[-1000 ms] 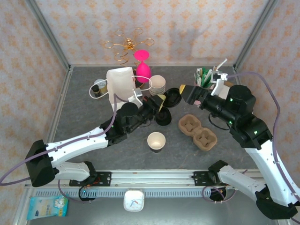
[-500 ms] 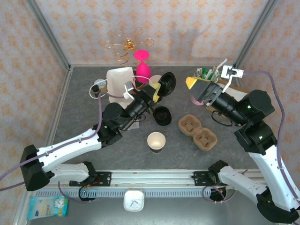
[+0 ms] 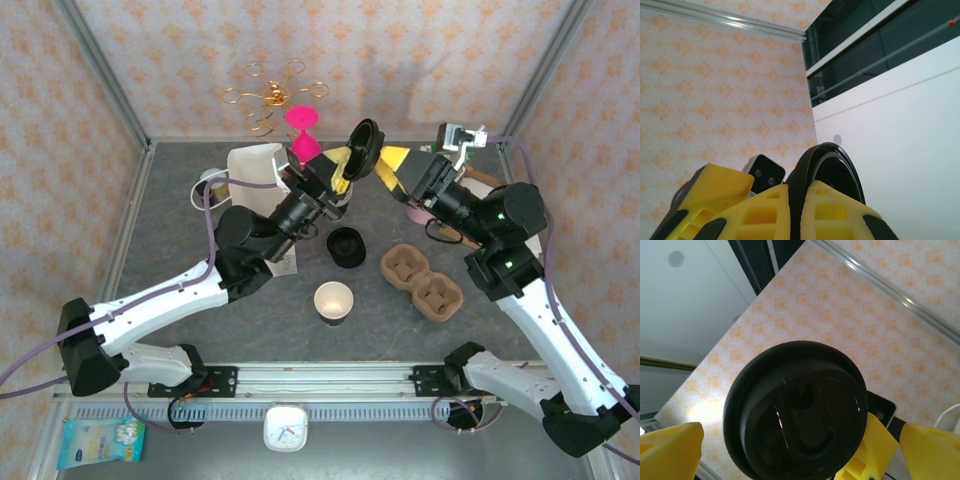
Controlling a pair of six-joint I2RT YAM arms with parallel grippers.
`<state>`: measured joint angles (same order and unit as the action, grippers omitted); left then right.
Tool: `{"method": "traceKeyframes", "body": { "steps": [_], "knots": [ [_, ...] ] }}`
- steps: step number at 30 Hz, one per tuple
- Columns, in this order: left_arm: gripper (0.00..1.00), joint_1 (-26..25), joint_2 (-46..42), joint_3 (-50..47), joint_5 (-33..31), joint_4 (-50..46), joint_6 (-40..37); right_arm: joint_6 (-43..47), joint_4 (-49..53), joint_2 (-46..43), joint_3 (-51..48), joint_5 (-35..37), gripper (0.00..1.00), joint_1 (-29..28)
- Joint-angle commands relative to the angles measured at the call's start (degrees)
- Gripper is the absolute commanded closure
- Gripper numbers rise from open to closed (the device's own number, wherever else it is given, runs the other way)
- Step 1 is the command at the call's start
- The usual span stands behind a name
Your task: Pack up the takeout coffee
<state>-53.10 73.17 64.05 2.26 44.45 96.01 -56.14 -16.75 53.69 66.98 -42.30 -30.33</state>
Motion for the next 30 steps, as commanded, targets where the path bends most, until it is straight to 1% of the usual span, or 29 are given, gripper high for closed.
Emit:
{"method": "traceKeyframes", "body": {
  "steps": [1, 8, 13, 18, 20, 22, 26, 30],
  "knots": [
    [1.0, 0.23, 1.0, 1.95, 2.73, 6.01, 2.75, -4.67, -9.64, -0.32, -0.65, -2.75, 0.0, 0.08],
    [1.0, 0.17, 3.27, 2.84, 3.87, 9.99, 4.73, -7.7, -14.41, 0.17, -0.77, -3.9, 0.0, 0.11],
    [1.0, -0.55, 4.91, 4.51, 4.4, 12.97, 5.68, -7.5, -14.22, 0.01, -0.2, -3.09, 0.0, 0.09],
    [1.0, -1.48, 6.63, 5.86, 4.94, 14.57, 6.56, -4.92, -9.1, 0.42, 1.12, -0.88, 0.0, 0.09],
    [1.0, -1.57, 7.0, 5.74, 4.94, 16.21, 6.92, -4.98, -8.97, 0.67, 1.16, -0.58, 0.0, 0.07],
    [1.0, -1.72, 6.92, 5.87, 4.88, 15.27, 6.67, -4.91, -9.4, 1.1, 1.95, -1.0, 0.0, 0.08],
    [1.0, -1.92, 7.1, 5.92, 4.56, 16.47, 7.0, -0.5, -1.65, 0.61, 5.05, 1.36, 0.0, 0.06],
    [1.0, -1.97, 6.13, 4.89, 3.07, 15.49, 6.57, 1.46, 4.43, 0.25, 8.09, 3.36, 0.0, 0.08]
  ]
}}
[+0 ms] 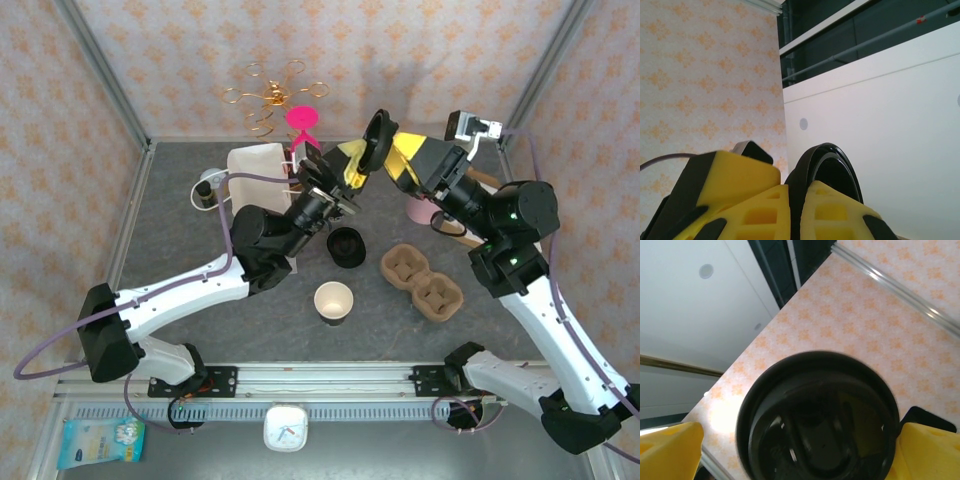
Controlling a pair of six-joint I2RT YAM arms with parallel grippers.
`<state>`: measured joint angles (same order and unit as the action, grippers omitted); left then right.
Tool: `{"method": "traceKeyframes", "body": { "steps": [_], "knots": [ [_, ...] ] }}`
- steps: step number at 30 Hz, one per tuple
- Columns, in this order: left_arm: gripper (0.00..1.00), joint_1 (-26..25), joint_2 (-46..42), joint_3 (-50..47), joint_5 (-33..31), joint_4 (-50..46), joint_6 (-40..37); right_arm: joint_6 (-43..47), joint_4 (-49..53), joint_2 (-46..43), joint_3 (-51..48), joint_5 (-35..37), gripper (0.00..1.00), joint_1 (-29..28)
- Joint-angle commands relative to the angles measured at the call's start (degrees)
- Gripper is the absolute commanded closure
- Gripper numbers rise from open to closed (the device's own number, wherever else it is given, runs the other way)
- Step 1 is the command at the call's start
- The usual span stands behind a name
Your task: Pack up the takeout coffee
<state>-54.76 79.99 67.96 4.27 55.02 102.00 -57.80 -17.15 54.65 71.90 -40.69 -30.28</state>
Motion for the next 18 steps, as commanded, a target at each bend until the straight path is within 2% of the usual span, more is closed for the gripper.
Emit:
{"method": "traceKeyframes", "body": {
  "steps": [1, 8, 18],
  "knots": [
    [1.0, -0.22, -0.65, 0.57, 0.74, 5.54, 0.74, 3.63, 6.33, -0.61, 3.56, 2.17, 0.0, 0.05],
    [1.0, -0.17, -0.12, 0.71, 0.83, 6.24, 0.75, 3.13, 9.04, 0.15, 3.12, 3.36, 0.0, 0.05],
    [1.0, -0.27, 0.44, 0.85, 0.92, 5.96, 0.75, -1.8, -1.5, 1.05, 1.14, -2.48, 0.0, 0.03]
  ]
}}
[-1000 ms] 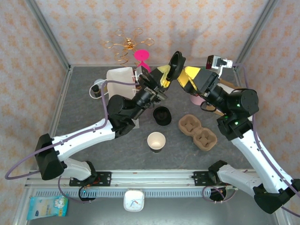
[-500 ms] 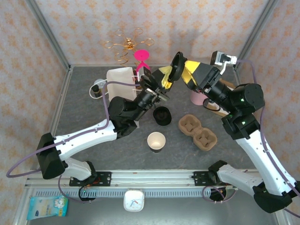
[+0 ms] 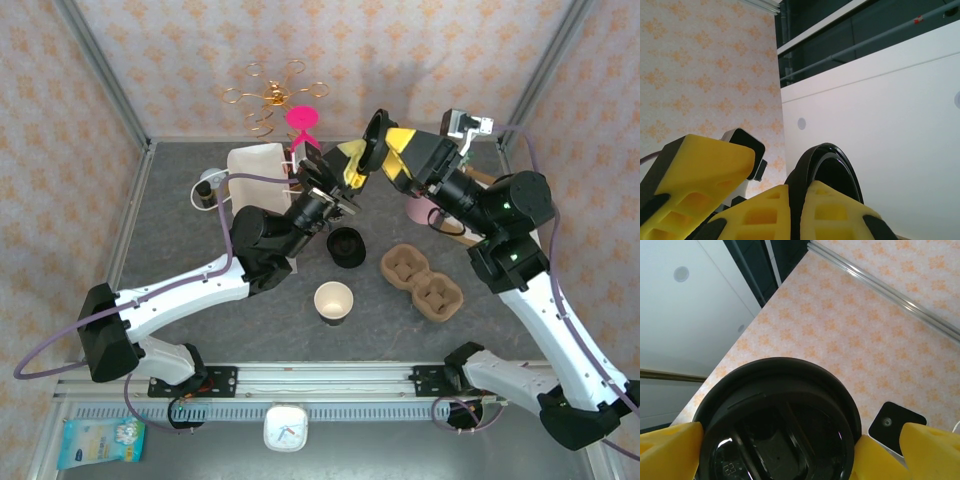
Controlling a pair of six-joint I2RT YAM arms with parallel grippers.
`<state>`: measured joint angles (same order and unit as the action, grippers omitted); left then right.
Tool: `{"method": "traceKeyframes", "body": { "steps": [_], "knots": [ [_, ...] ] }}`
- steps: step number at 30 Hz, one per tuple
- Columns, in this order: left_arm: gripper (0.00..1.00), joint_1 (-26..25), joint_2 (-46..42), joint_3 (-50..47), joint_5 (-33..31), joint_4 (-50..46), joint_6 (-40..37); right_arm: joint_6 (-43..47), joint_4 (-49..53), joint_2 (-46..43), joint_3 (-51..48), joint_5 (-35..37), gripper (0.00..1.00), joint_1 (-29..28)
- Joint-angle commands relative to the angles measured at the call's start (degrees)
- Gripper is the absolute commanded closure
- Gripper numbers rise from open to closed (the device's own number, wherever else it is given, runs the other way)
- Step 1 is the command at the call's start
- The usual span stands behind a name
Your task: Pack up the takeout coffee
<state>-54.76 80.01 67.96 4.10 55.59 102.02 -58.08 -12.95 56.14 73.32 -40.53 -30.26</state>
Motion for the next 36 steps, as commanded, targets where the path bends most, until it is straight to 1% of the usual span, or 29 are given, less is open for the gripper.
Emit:
{"method": "traceKeyframes", "body": {
  "steps": [1, 4, 11, 19, 27, 32, 34, 36],
  "knots": [
    [1.0, -0.27, 0.63, 1.07, 1.24, 5.36, 0.69, -1.98, -5.64, -0.14, -0.2, -2.77, 0.0, 0.02],
    [1.0, -0.27, 1.16, 1.76, 1.88, 5.6, 0.73, -2.74, -6.01, 0.24, -0.42, -3.1, 0.03, 0.02],
    [1.0, -0.4, 0.96, 1.06, 1.47, 5.62, 0.66, -3.5, -8.18, 0.21, -0.18, -3.22, 0.03, 0.0],
    [1.0, -0.35, 0.26, -0.01, 0.3, 4.49, -0.1, -2.98, -7.04, -0.26, -0.35, -2.8, 0.1, 0.02],
    [1.0, -0.3, -0.39, -1.07, -0.89, 3.0, -0.81, -2.65, -6.62, -0.66, -0.54, -2.5, 0.14, 0.03],
    [0.95, -0.26, -0.67, -1.91, -1.81, 2.6, -0.92, -2.17, -5.79, -0.94, -0.5, -1.77, 0.16, 0.03],
    [0.94, -0.28, -0.65, -1.89, -1.69, 2.59, -0.94, -2.17, -5.6, -0.99, -0.63, -1.69, 0.2, -0.02],
    [0.93, -0.28, -0.55, -1.78, -1.7, 2.64, -0.95, -1.99, -5.01, -0.94, -0.56, -1.51, 0.21, -0.01]
  ]
}}
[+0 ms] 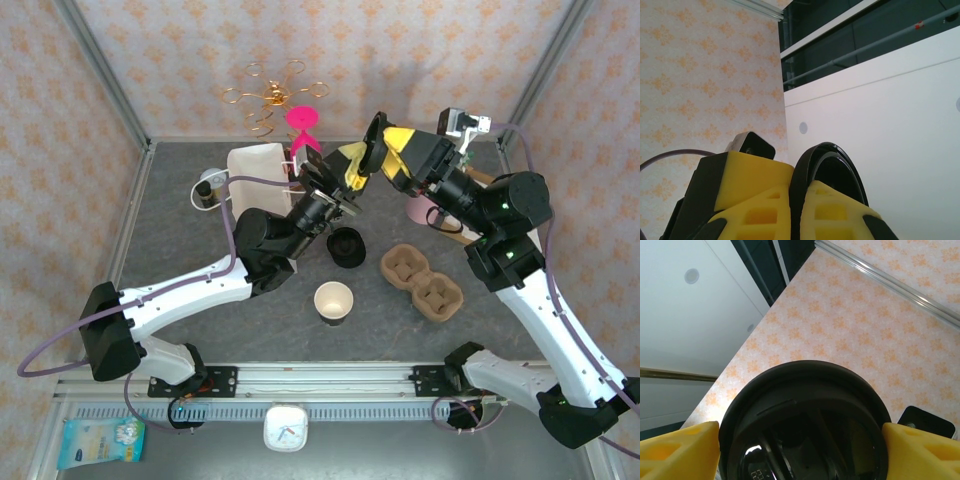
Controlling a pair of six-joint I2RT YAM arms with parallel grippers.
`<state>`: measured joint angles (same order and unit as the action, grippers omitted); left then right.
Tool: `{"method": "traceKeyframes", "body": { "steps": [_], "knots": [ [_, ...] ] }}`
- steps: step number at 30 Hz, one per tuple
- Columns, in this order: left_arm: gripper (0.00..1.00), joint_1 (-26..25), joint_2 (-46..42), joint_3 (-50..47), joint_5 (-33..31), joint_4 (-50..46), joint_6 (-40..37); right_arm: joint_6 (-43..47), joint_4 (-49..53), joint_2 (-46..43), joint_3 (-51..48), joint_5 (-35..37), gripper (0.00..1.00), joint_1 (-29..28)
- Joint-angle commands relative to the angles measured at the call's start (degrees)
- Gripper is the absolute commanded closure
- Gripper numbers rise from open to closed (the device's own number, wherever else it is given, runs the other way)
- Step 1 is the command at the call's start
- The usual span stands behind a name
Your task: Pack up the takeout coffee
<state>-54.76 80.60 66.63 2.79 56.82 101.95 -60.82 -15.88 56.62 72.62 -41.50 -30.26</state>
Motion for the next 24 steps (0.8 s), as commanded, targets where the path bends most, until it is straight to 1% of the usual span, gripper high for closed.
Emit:
{"method": "traceKeyframes", "body": {
  "steps": [1, 4, 7, 10, 13, 21, 24],
  "knots": [
    [0.93, -0.26, -1.13, -0.41, -0.48, 1.54, -1.03, 0.94, -1.74, -1.39, 0.07, -0.32, 0.2, 0.02],
    [0.92, -0.3, -1.23, -0.36, -0.42, 1.36, -1.23, 1.05, -1.5, -1.51, -0.08, 0.0, 0.24, 0.03],
    [0.91, -0.26, -1.53, -0.54, -0.61, 1.34, -1.45, 0.88, -1.68, -1.51, -0.02, 0.06, 0.24, -0.01],
    [0.88, -0.26, -1.97, -0.78, -1.01, 0.94, -2.04, 1.26, -0.95, -1.69, 0.26, 0.65, 0.24, 0.02],
    [0.82, -0.3, -2.44, -1.14, -1.29, 0.34, -2.44, 1.93, 0.12, -1.86, 0.51, 1.19, 0.27, 0.0],
    [0.71, -0.27, -2.67, -1.66, -1.5, -0.26, -2.72, 3.31, 1.96, -2.22, 1.04, 2.31, 0.3, 0.01],
    [0.61, -0.32, -3.65, -2.89, -1.98, -1.18, -3.87, 5.29, 6.01, -2.22, 2.33, 3.79, 0.3, 0.02]
  ]
}}
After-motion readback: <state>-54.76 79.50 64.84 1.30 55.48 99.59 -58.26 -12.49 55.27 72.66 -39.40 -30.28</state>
